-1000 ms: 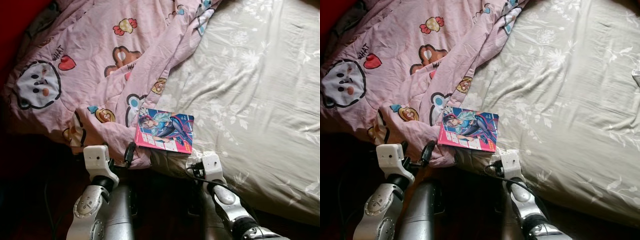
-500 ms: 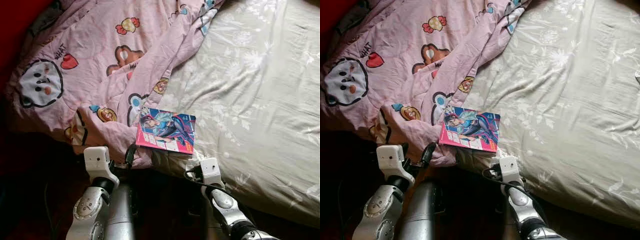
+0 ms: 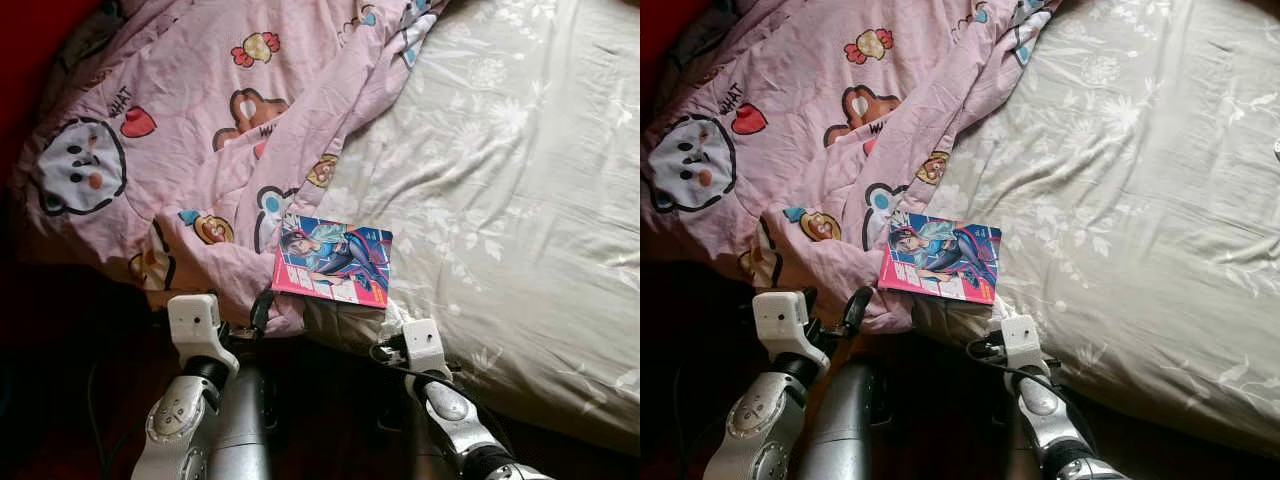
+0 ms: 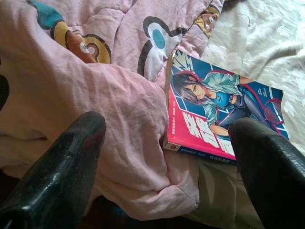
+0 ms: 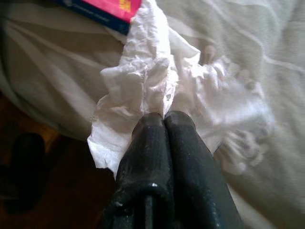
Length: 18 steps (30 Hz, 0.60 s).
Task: Clean up the room
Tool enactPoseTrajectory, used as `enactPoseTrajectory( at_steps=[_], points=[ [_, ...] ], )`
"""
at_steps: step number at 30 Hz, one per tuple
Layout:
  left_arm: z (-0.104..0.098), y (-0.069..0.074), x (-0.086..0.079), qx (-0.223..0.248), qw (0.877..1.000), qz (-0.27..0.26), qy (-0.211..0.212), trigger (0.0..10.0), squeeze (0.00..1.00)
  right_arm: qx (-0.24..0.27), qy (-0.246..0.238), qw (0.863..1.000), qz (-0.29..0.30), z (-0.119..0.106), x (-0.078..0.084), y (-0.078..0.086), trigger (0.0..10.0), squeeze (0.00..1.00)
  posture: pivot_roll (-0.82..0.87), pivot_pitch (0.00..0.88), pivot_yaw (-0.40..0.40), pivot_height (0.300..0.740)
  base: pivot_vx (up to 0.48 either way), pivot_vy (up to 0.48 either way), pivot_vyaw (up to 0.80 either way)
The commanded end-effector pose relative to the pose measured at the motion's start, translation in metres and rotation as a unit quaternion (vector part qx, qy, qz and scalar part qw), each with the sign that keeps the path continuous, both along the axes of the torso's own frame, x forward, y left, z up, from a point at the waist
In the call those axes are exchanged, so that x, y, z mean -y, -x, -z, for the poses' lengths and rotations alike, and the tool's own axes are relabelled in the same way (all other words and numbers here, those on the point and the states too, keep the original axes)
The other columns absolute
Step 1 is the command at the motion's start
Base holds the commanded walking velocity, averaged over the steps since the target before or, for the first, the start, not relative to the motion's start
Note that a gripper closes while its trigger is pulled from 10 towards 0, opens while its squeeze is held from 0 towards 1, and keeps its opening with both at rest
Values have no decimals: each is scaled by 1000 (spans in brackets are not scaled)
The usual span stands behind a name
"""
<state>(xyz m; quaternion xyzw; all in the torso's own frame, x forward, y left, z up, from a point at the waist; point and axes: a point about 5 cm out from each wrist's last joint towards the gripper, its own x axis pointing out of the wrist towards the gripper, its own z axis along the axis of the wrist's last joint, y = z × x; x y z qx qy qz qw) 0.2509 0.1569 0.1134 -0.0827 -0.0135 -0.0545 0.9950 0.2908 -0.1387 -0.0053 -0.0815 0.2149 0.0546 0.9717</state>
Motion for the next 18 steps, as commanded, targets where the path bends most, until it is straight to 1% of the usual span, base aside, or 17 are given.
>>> enactPoseTrajectory(
  at_steps=[1, 4, 6, 8, 9, 10, 12, 13, 15, 18],
  points=[
    [12, 6, -1, -29, 1000, -2, 3, 10000, 0, -29, 3, 1000, 11, 13, 4, 13, 0, 0, 167, 554, 10, 645, 0, 0, 0],
    [12, 4, -1, -29, 1000, -2, 2, 10000, 0, -16, 2, 1000, 25, 9, 8, 9, 0, 0, 164, 545, 12, 645, 0, 0, 0],
    [12, 1, -1, -28, 1000, -1, 1, 10000, 0, 9, -6, 999, 43, 1, 12, 2, 0, 0, 158, 537, 11, 645, 0, 0, 0],
    [12, -1, -1, -28, 1000, 0, 0, 10000, 0, 22, -11, 998, 51, -4, 13, -2, 0, 0, 151, 526, 10, 645, 0, 0, 0],
    [12, -4, -1, -26, 1000, 0, 0, 10000, 0, 44, -19, 997, 59, -11, 16, -7, 0, 0, 146, 518, 8, 645, 0, 0, 0],
    [12, -5, -1, -24, 1000, 1, 0, 10000, 0, 52, -23, 996, 62, -14, 17, -9, 0, 0, 143, 511, 8, 645, 0, 0, 0],
    [11, -8, 0, -21, 1000, 1, 1, 10000, 0, 65, -28, 995, 66, -17, 19, -11, 0, 0, 137, 501, 5, 645, 0, 0, 0],
    [11, -12, 0, -20, 1000, 2, 1, 10000, 0, 77, -32, 994, 69, -20, 21, -12, 0, 0, 129, 488, 4, 645, 0, 0, 0],
    [11, -15, 1, -19, 1000, 3, 2, 10000, 0, 84, -36, 993, 69, -22, 21, -13, 0, 0, 127, 483, 3, 645, 0, 0, 0],
    [12, -22, 1, -17, 1000, 3, 2, 10000, 0, 110, -49, 991, 60, -27, 21, -13, 0, 0, 106, 452, -1, 645, 0, 0, 0]
  ],
)
